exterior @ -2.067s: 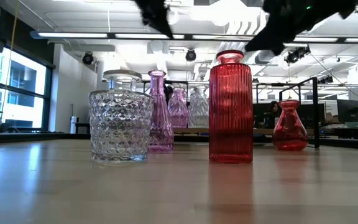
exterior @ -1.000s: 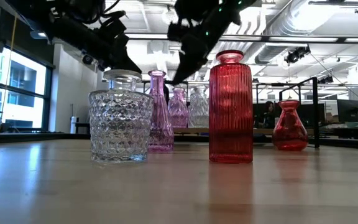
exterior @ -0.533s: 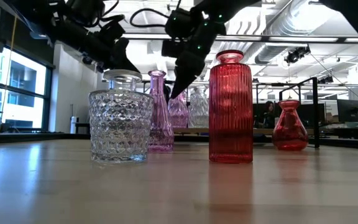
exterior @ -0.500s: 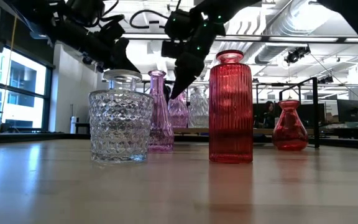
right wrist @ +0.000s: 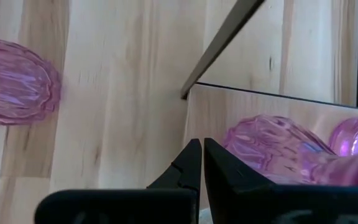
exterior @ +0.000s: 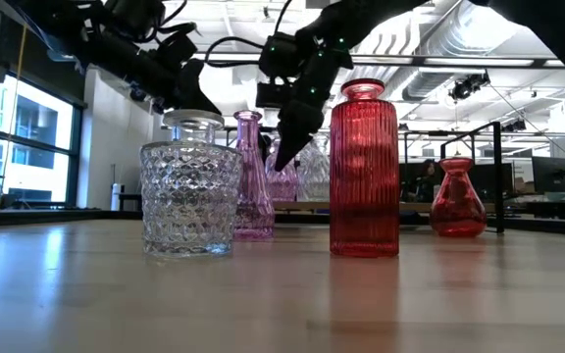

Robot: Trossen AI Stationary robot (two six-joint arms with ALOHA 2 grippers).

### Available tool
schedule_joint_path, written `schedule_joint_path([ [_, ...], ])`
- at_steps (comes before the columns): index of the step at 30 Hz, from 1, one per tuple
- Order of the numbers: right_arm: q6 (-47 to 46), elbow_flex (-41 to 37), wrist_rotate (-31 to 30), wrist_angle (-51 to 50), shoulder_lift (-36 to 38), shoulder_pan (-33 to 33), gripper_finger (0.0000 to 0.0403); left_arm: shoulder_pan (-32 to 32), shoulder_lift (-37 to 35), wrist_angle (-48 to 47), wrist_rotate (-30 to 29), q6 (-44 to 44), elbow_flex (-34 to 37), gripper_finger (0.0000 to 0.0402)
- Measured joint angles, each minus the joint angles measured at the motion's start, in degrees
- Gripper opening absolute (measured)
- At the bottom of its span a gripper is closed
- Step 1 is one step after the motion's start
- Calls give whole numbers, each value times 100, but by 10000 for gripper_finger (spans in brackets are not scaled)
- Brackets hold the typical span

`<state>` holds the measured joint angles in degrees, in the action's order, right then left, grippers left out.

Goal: Sort vases onto shelf
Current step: Align the violet vase with the other violet vase on the shelf

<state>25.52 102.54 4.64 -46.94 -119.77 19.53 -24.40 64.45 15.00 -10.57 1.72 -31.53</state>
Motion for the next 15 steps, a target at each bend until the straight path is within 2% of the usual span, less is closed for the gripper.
schedule_joint_path([
  [6,0,2,-9,144,2,0,0,0,0,4,7,0,0,0],
  [15,2,14,-187,227,2,0,0,4,2,223,557,-53,0,0],
])
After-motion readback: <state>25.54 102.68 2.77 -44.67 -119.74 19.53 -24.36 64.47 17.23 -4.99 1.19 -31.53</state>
